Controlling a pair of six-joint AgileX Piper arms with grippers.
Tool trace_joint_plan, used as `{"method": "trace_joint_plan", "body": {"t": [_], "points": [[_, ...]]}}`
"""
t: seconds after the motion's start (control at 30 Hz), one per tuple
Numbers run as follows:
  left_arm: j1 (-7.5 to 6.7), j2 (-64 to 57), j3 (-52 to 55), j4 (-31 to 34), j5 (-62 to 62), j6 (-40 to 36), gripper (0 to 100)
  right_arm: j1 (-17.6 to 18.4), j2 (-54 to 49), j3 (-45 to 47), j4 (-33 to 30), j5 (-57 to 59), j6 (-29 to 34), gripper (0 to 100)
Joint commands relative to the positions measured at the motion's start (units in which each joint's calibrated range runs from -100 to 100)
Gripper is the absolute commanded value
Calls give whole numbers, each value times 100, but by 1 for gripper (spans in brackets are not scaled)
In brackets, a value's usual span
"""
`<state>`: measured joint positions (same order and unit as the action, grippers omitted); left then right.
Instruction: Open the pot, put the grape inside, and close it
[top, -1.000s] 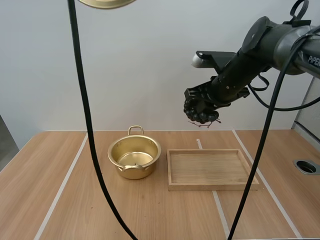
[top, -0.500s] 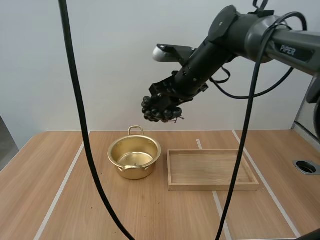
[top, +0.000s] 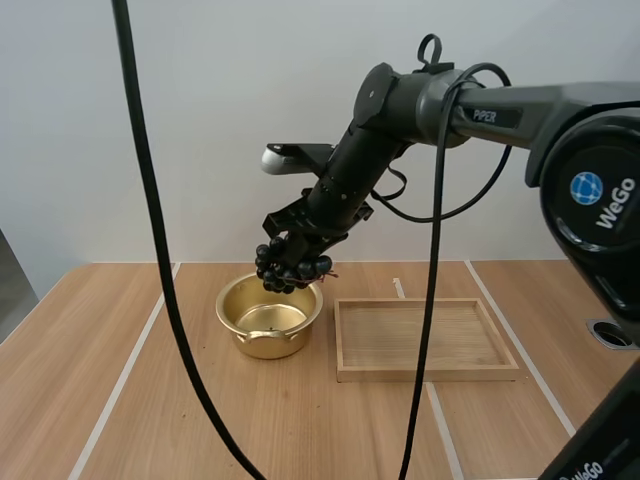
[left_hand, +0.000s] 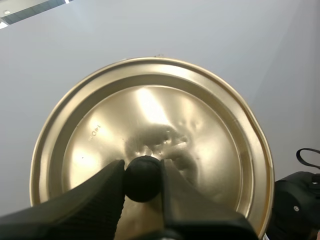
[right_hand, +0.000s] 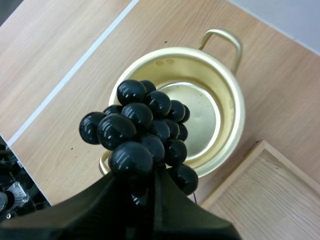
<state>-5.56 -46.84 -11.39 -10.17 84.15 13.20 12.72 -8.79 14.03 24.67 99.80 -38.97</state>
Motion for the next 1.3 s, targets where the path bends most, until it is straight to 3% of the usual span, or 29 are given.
{"method": "trace_joint_plan", "body": {"t": [0.0, 0.47, 1.0, 1.27], "points": [[-14, -18, -46, 18, -81, -4, 0, 69, 123, -57, -25, 20, 10, 0], [-14, -18, -46, 233, -81, -4, 0, 112, 847, -57, 2, 20, -68, 0], [-14, -18, -46, 211, 74, -4, 0, 135, 1270, -67, 372, -1244, -382, 0], [-14, -18, -46, 135, 126, -4, 0, 200, 1559, -261, 499, -1319, -413, 0]]}}
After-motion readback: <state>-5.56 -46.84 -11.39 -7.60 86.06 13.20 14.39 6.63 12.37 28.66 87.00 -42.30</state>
